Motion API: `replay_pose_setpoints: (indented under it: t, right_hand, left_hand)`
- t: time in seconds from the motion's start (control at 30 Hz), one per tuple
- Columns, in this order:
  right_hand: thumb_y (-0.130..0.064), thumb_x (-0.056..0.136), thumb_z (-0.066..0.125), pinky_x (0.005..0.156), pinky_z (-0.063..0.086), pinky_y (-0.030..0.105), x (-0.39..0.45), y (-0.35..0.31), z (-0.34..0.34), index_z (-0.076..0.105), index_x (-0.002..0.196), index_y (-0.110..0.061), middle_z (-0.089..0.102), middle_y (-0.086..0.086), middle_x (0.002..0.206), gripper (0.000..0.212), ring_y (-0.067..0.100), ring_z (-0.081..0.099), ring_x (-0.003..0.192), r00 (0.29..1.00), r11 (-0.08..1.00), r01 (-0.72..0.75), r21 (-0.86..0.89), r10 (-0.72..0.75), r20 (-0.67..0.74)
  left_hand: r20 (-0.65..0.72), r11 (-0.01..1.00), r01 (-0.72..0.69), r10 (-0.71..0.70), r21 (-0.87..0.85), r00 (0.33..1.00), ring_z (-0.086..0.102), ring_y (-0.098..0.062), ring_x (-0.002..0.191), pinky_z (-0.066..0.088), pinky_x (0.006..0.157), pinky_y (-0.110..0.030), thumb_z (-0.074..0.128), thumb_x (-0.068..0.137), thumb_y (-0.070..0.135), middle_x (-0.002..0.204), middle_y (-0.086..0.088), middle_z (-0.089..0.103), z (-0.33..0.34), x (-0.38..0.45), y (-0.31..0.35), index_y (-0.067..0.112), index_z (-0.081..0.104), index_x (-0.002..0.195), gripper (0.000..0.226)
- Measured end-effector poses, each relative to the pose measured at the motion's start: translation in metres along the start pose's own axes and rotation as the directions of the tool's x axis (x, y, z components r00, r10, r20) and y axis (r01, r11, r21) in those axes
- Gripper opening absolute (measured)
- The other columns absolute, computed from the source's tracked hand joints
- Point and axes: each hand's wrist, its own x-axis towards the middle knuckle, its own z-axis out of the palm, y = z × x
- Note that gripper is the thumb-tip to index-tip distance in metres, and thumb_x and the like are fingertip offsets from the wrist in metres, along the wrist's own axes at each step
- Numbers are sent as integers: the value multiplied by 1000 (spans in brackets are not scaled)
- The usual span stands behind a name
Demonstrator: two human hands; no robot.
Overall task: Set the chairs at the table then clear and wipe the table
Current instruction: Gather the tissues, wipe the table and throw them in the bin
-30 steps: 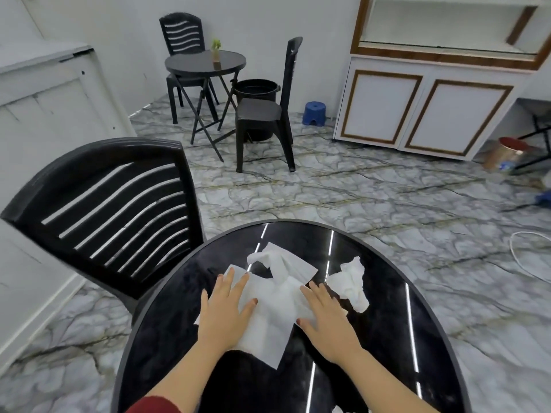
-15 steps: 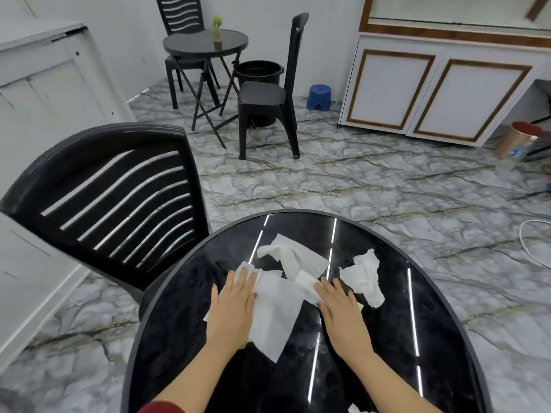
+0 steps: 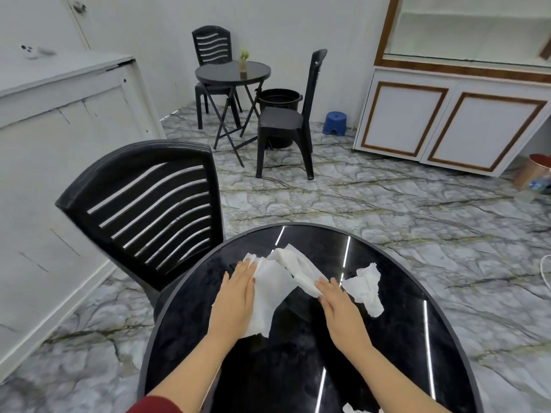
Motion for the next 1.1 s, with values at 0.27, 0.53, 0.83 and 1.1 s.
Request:
replay_pose_setpoints:
  t: [0.27, 0.53, 0.83, 1.1]
  right_hand:
    - [-11, 97, 41, 114, 12, 22, 0, -45, -4, 50, 131, -19, 37, -20, 132, 36, 0, 18, 135, 984, 985, 169, 26, -170, 61]
    - [-12, 98, 40, 118, 16, 31, -18, -96, 35, 49, 133, -17, 40, -8, 142, 37, 9, 20, 140, 915, 944, 325, 51, -327, 235]
    - [-15, 98, 39, 114, 10, 24, -83, -171, 138, 47, 134, -17, 42, -4, 144, 37, 3, 18, 136, 758, 872, 471, 132, -477, 445]
    - [-7, 96, 43, 102, 21, 11, -189, -205, 233, 55, 126, -14, 53, -2, 127, 33, 11, 35, 132, 617, 848, 491, 201, -502, 606]
  left_hand:
    - [-213, 998, 33, -42, -44, 976, 19, 2, 138, 0, 111, -16, 29, 100, 18, 145, 21, 24, -45, -34, 24, 29, 30, 141, 42]
    - [-388, 986, 149, -167, -76, 907, 16, 7, 135, 6, 116, -22, 31, 100, 18, 143, 24, 22, -92, -106, 8, 32, 30, 139, 41]
    - [-548, 939, 330, -326, -95, 770, 17, 9, 135, 5, 115, -22, 31, 100, 22, 144, 25, 24, -160, -227, -51, 42, 26, 133, 39]
    - [-577, 857, 498, -476, -133, 664, 17, 10, 133, 10, 117, -26, 32, 100, 22, 142, 24, 24, -191, -362, -112, 34, 33, 138, 40]
